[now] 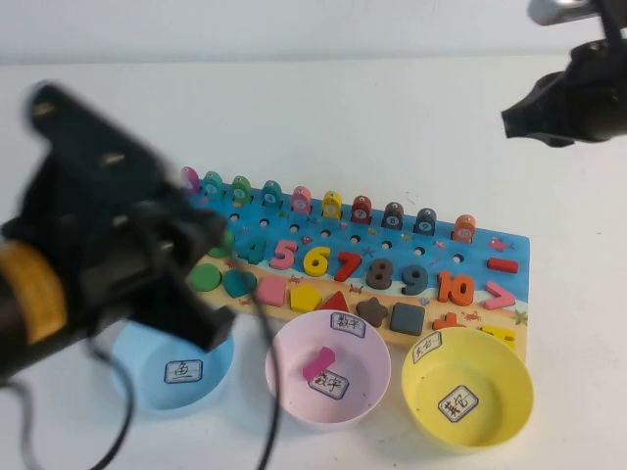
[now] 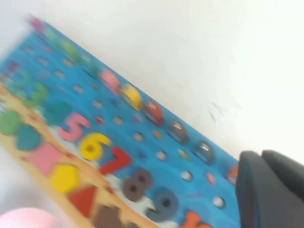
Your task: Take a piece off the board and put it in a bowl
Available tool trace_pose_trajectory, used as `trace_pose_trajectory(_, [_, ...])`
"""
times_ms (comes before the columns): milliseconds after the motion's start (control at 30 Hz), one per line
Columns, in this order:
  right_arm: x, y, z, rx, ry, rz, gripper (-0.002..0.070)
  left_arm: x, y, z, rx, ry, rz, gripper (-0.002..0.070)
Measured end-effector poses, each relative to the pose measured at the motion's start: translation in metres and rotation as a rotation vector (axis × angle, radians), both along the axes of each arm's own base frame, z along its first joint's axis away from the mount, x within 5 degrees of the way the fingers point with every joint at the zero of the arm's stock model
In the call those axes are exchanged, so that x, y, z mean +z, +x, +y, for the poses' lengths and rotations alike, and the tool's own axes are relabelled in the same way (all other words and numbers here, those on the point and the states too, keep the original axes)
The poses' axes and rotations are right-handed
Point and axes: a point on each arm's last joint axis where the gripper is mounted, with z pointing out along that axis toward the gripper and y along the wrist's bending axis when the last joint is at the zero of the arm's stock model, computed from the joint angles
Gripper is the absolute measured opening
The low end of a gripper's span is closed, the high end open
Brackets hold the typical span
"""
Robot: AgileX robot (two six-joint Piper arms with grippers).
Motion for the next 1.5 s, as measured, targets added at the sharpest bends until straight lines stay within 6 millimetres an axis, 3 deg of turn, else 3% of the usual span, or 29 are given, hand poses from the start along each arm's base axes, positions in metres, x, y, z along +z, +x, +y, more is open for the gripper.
trace_pose_trajectory(300, [0.017,-0.083,-0.007,0.150,0.141,-0.310,-0.0017,-0.002,-0.048,0.053,0.066,-0.128,-0.091,-0.0003])
trace_pose_trajectory(600, [0.016,-0.155,-0.020,0.226,0.203,-0.554,-0.0017,-0.018,-0.080,0.088,0.099,-0.185,-0.132,-0.0003])
trace_pose_trajectory(767, [0.022,-0.190,-0.029,0.238,0.211,-0.670,-0.0017,-0.030,-0.089,0.097,0.102,-0.199,-0.142,-0.0003])
trace_pose_trajectory(1033, [0.032,-0.215,-0.035,0.241,0.226,-0.763,-0.0017,-0.036,-0.088,0.097,0.107,-0.183,-0.124,-0.0003])
trace_pose_trajectory(1500, [0.031,-0.216,-0.036,0.239,0.225,-0.764,-0.0017,-0.036,-0.088,0.097,0.107,-0.183,-0.124,-0.0003])
